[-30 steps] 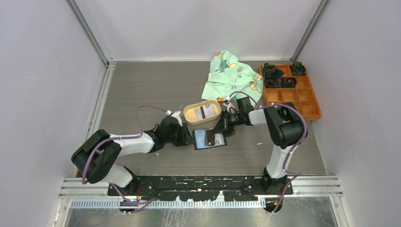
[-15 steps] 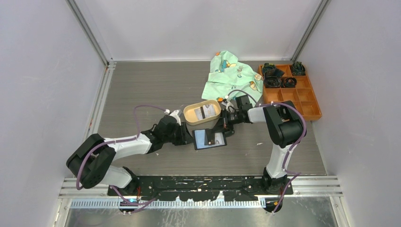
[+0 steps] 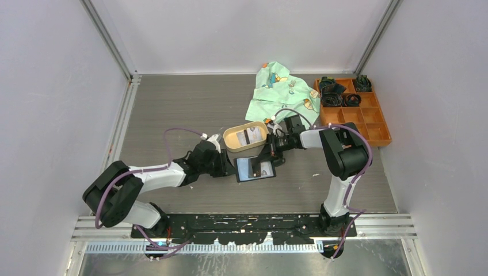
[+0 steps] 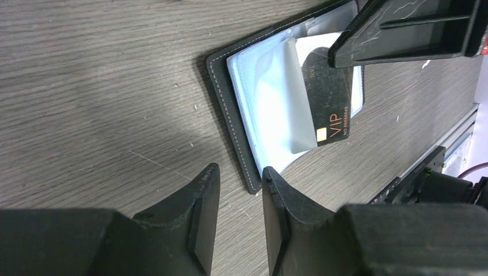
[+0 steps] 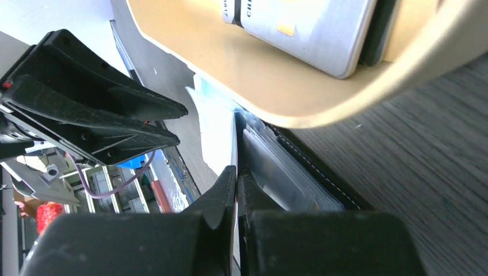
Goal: Put the credit cards into the card holder
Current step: Insert the credit card into the card holder.
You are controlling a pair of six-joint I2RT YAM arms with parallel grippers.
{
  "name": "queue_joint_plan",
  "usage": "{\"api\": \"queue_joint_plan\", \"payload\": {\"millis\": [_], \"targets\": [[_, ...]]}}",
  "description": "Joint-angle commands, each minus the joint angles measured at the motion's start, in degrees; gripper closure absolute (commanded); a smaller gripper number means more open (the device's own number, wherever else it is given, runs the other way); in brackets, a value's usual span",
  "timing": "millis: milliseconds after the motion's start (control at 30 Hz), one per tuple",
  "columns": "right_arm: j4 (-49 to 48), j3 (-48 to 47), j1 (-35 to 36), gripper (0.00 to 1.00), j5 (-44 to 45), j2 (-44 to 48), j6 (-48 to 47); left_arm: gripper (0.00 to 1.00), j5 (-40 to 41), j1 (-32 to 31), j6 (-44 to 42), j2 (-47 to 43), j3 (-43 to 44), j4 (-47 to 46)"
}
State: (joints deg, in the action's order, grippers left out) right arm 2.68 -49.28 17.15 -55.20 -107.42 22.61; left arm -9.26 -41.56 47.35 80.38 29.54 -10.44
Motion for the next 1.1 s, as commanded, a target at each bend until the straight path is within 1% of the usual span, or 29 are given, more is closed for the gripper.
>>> {"api": "queue_joint_plan", "payload": {"millis": [0,167,700,833,967,1067], "targets": [[-0.24,-2.08,1.04,0.93,0.73,-0.95,-0.95,0.66,-1.03,-0.18,-0.42,0.95,0.4,-2.83],[-1.19,-3.16,1.76,0.92,0.54,-2.58,-0.11,0.66,-0.88,-0.19,-0.42,0.19,0.16,-2.17],[3.06,-5.29,4.71,0.84,3.45,-1.92,-3.16,0.66,-1.28,-0.21,0.19,-0.63,-0.13,-2.72],[3.97,-5.71,5.08,0.78,4.14,-1.52,-3.61,0.66,-1.29,-0.19,0.28,-0.9,-0.2,-2.7],[6.77,-6.25,5.04,0.69,6.18,0.32,-6.01,0.66,-1.11,-0.2,0.28,-1.48,-0.38,-2.32],[8.46,-6.69,5.07,0.66,7.4,1.59,-7.28,0.66,-0.98,-0.19,0.29,-1.83,-0.44,-2.13]]}}
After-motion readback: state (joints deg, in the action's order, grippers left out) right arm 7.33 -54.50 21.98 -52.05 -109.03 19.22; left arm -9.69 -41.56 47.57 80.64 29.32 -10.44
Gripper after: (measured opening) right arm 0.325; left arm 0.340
